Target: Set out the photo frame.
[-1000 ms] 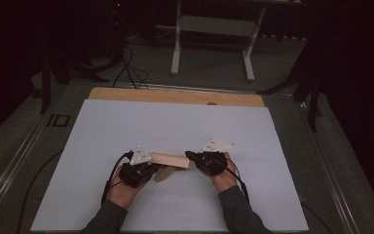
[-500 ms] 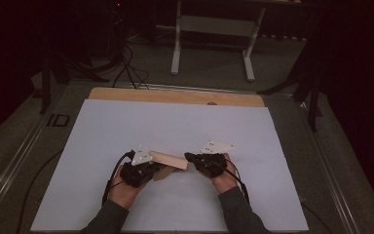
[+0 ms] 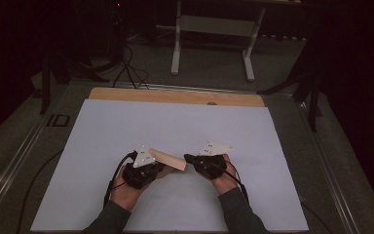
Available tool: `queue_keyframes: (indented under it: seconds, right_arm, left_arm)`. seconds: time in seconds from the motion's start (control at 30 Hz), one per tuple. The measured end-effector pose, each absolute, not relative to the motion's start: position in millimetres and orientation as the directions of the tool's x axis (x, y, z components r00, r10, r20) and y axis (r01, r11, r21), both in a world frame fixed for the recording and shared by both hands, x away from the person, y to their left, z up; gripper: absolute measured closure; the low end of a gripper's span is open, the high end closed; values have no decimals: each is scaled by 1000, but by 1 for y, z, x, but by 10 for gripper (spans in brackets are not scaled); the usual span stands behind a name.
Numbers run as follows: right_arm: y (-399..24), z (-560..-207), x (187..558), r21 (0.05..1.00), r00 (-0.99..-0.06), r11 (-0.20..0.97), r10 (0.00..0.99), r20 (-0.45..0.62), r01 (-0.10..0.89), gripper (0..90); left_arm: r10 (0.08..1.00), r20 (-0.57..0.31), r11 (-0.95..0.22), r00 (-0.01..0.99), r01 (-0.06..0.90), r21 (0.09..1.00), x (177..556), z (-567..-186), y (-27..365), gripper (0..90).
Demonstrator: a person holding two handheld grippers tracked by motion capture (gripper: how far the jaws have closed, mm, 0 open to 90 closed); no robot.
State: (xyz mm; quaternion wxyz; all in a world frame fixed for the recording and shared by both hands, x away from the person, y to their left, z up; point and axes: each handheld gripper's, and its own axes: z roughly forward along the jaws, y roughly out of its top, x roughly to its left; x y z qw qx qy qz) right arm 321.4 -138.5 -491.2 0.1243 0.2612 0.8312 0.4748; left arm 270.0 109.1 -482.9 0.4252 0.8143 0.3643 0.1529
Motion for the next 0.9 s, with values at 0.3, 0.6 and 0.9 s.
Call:
queue_keyframes:
  seconds: [0.3, 0.6, 0.9]
  right_arm:
    - [-135, -490, 316, 847, -852, 442, 522, 24, 295, 896]
    - [-131, -489, 311, 842, -869, 458, 494, 23, 283, 897]
    - [-125, -488, 306, 837, -885, 478, 465, 19, 268, 897]
  left_arm:
    - [720, -55, -379, 691, 459, 803, 269, -483, 109, 891]
    - [727, -52, -378, 685, 463, 802, 270, -483, 109, 891]
    - [732, -45, -386, 679, 469, 794, 272, -488, 108, 892]
